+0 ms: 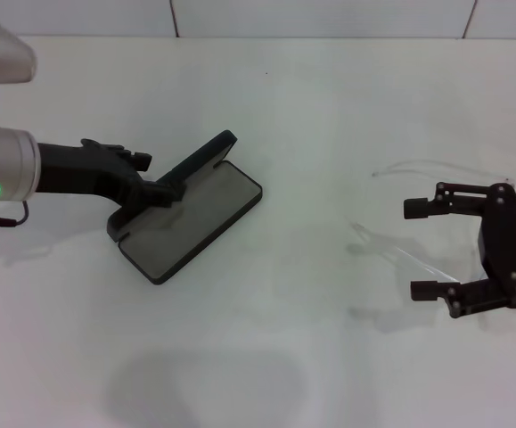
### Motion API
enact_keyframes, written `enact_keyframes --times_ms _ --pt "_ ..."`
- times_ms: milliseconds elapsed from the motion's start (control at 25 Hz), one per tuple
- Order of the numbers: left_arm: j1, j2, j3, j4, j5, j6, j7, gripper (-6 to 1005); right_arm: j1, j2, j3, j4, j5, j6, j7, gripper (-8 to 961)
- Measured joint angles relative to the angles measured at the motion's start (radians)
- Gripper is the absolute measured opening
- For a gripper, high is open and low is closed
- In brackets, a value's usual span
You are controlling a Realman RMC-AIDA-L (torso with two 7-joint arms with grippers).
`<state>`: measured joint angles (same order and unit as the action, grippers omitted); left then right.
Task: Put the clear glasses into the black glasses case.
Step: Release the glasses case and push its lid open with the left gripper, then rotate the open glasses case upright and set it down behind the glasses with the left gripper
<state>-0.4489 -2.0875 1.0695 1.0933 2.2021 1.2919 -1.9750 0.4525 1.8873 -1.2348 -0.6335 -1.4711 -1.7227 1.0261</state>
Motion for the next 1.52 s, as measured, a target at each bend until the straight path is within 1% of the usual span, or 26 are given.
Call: enact_keyframes --times_ms 200,360,720,880,920,1040,1120,1200,1280,1400,1520 --pt "-0.014 0.000 0.034 0.000 0.032 -0.011 -0.014 617 0.000 0.002 0.000 0.000 0.000 0.000 0.000 851" --pt "-0.026 0.000 0.040 -0.004 0.056 -0.015 -0.038 603 0.001 0.004 0.000 -0.002 0.000 0.000 0.000 850" --pt "-0.041 0.002 0.040 -0.003 0.061 -0.021 -0.015 348 -0.008 0.005 0.000 -0.010 0.000 0.000 0.000 849" --pt "-0.058 0.003 0.040 -0.002 0.061 -0.052 0.026 251 -0.019 0.011 -0.003 -0.013 -0.001 -0.006 -0.012 849" --pt "-0.066 0.003 0.039 -0.002 0.058 -0.062 0.038 227 -0.023 0.015 -0.005 -0.013 -0.003 -0.008 -0.021 849" --pt "-0.098 0.003 0.039 -0.007 0.056 -0.087 0.062 215 -0.032 0.028 -0.005 -0.013 -0.024 -0.010 -0.039 849" --pt "-0.124 0.003 0.040 -0.016 0.056 -0.105 0.087 207 -0.035 0.042 -0.003 -0.014 -0.048 -0.010 -0.048 849" --pt "-0.164 0.002 0.053 -0.042 0.055 -0.140 0.152 211 -0.036 0.054 -0.002 -0.014 -0.070 -0.011 -0.052 848" --pt "-0.206 0.001 0.086 -0.078 0.053 -0.180 0.213 215 -0.038 0.065 -0.002 -0.013 -0.088 -0.011 -0.060 848" --pt "-0.271 0.000 0.163 -0.141 0.052 -0.231 0.295 221 -0.045 0.079 -0.002 -0.003 -0.101 -0.008 -0.084 848" --pt "-0.313 -0.001 0.235 -0.182 0.047 -0.244 0.358 227 -0.050 0.087 -0.001 0.004 -0.107 -0.002 -0.093 848"
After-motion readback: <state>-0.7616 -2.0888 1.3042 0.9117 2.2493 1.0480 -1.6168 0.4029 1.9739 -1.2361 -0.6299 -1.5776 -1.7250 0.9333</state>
